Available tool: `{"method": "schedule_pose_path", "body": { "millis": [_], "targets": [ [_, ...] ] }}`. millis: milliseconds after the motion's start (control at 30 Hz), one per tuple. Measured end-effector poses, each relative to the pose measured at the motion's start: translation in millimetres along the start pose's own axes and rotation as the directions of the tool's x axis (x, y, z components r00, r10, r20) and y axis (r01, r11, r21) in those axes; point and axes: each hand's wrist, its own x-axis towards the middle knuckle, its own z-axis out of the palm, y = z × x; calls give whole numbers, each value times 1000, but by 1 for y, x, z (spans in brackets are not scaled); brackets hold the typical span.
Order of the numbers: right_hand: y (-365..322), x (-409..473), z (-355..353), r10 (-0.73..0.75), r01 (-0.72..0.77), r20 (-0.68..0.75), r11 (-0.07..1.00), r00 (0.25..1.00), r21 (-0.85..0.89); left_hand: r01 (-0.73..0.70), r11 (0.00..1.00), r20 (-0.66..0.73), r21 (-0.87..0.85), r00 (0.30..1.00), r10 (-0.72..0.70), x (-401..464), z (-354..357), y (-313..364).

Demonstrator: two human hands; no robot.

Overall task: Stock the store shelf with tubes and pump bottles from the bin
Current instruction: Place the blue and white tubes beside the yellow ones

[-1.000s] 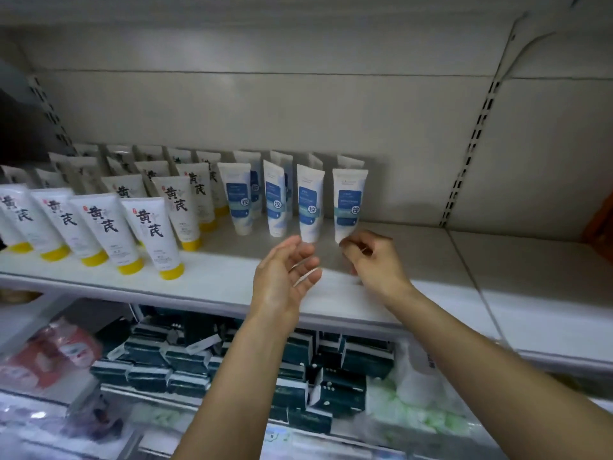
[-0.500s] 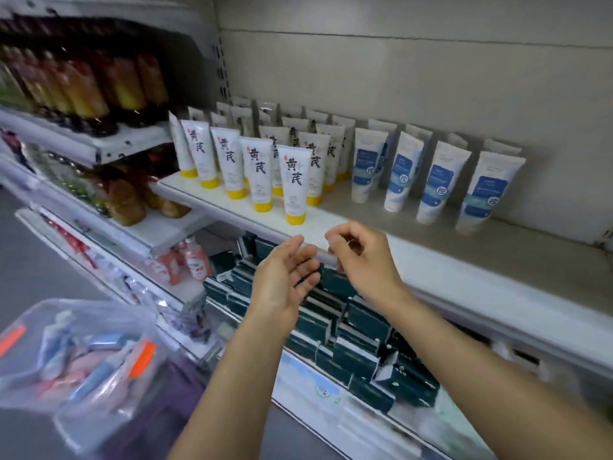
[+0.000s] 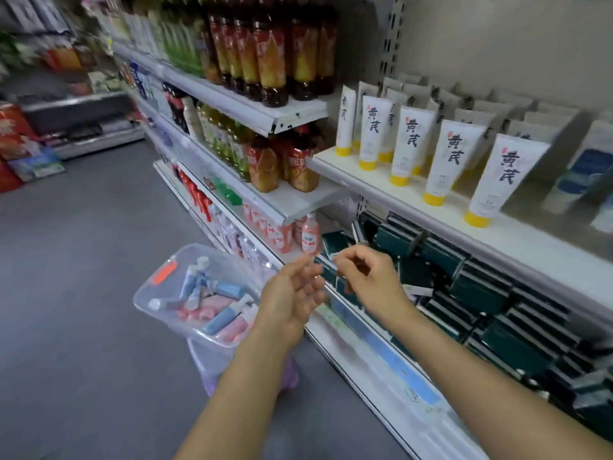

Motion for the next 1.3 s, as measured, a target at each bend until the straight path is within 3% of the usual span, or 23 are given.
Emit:
{"method": "schedule_pose_path", "body": {
  "millis": [267, 567, 800, 1100, 1200, 1267, 1300],
  "targets": [
    [15, 23, 122, 95, -101, 110, 993, 989, 53, 30, 999, -129, -14, 991, -32, 35, -106, 52],
    [36, 43, 204, 215, -220, 185, 975, 959, 8, 86, 996, -260, -26, 961, -89, 75, -191, 78],
    [57, 84, 255, 304, -300, 309, 952, 901, -63, 94, 988, -346, -121, 929, -131, 124, -237, 92],
    [101, 162, 354, 358, -350, 524, 929, 773, -117, 47, 973, -508, -226, 846, -159, 227, -298, 136],
    [131, 185, 387, 397, -363, 560, 915, 727, -177, 97, 995, -593, -39, 799, -101, 269, -319, 140],
    [153, 196, 406, 429, -360, 581, 902, 692, -237, 151, 953, -605, 261, 795, 40, 297, -338, 134],
    [164, 201, 417, 453, -361, 585, 891, 673, -274, 181, 884, -591, 430, 797, 124, 310, -348, 129]
  ]
}}
